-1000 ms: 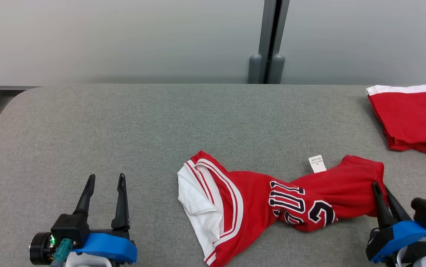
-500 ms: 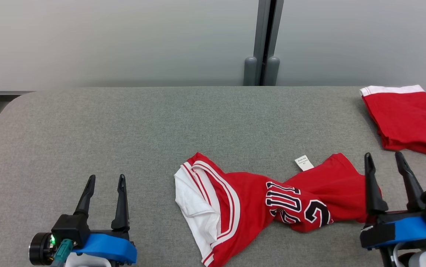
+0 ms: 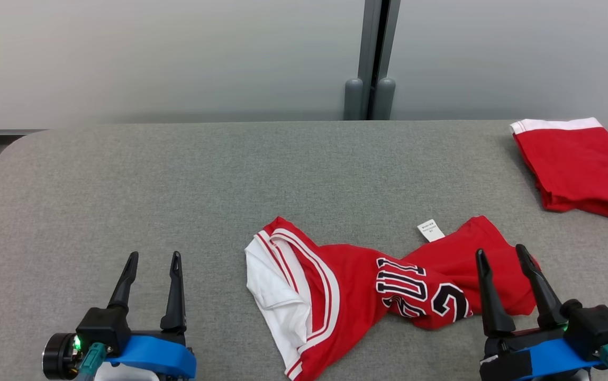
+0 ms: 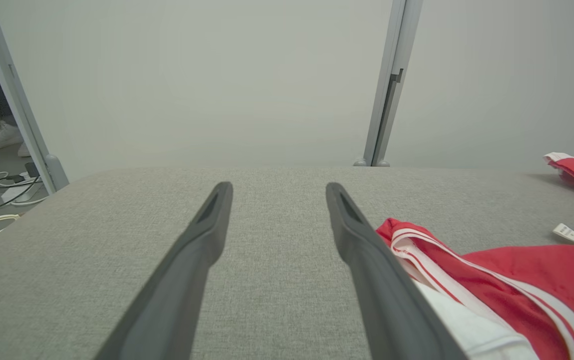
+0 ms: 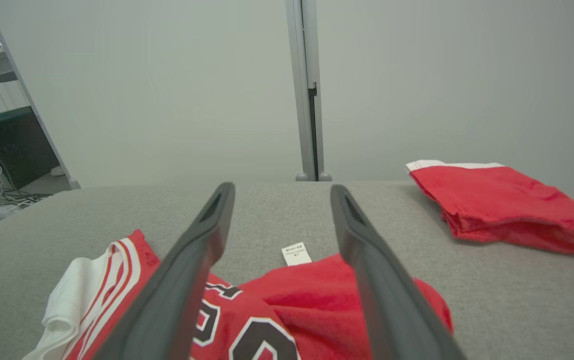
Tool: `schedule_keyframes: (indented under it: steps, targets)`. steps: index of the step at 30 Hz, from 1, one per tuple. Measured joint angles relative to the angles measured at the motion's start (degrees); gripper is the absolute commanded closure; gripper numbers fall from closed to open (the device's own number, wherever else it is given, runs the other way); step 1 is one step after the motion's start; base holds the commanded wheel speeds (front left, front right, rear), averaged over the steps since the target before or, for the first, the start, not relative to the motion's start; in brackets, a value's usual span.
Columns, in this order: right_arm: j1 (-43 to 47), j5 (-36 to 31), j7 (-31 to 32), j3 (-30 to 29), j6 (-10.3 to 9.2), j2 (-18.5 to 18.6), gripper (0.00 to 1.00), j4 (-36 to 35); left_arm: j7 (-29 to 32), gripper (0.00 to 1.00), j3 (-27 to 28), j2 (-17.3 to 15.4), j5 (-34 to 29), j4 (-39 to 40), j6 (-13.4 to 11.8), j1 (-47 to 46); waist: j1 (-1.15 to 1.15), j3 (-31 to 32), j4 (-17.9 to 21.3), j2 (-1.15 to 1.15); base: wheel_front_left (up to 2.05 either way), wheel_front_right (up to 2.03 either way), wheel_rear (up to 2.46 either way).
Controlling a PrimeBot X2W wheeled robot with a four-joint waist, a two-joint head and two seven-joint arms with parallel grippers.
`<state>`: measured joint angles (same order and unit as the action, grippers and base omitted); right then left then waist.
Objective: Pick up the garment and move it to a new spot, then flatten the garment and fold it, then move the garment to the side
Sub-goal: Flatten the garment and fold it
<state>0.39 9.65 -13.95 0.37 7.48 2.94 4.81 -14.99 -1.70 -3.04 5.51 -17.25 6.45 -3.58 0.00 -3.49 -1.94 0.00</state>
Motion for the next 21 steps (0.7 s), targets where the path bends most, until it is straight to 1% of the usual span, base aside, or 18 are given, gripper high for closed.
schedule_keyframes:
  steps: [5,9,15,21]
  targets:
    - [-0.3,0.1,-0.3,0.8,0.00,0.0,0.00,0.7,0.0,0.00,-0.6,-0.1,-0.1,-0.5,0.1,-0.6,0.00,-0.6,0.9,0.00,0.00,0.00,0.00]
    - [-1.4,0.1,-0.3,1.7,0.00,0.0,0.00,1.0,0.0,0.00,-1.9,-0.2,-0.1,-1.3,0.4,-3.0,0.00,-1.3,2.0,0.00,0.00,0.00,0.00]
    - [-3.2,0.2,-0.5,2.8,0.00,0.0,0.00,1.3,0.0,0.00,-4.8,-0.6,0.5,-5.4,0.7,-9.9,0.01,-3.2,5.0,0.00,0.00,0.00,0.00]
    - [-4.4,0.7,-0.8,3.1,0.00,0.0,0.00,1.7,0.0,0.00,-8.1,-1.9,1.1,-11.7,0.8,-15.3,0.01,-5.6,7.8,0.00,0.00,0.00,0.00]
